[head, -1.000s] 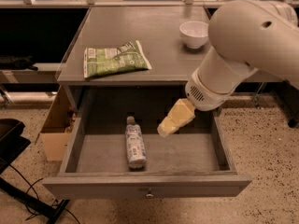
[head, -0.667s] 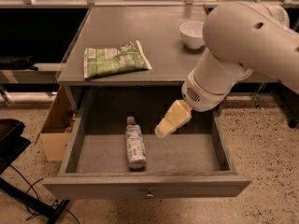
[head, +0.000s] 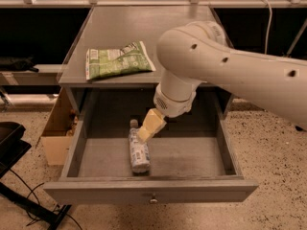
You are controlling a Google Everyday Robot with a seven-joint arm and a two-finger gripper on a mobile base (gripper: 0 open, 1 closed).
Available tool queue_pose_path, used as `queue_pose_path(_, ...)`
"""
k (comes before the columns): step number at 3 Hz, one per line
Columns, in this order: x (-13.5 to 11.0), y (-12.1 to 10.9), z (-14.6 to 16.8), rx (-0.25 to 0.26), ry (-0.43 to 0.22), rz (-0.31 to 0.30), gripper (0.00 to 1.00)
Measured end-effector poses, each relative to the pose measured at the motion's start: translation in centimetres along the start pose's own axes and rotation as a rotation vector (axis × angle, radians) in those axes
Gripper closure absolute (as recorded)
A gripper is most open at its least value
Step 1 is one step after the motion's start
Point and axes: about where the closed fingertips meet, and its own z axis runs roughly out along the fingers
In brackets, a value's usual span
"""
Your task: Pick blue plastic bottle from top drawer and place on counter
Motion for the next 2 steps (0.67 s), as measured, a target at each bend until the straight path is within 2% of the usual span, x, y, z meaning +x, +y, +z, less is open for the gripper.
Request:
queue_pose_path(1, -2.2, 0.0, 3.0, 0.037, 0.066, 0.049, 0.00)
queue_pose_path(2, -3.1, -0.1, 5.9, 0.042, 0.133, 0.147, 0.00)
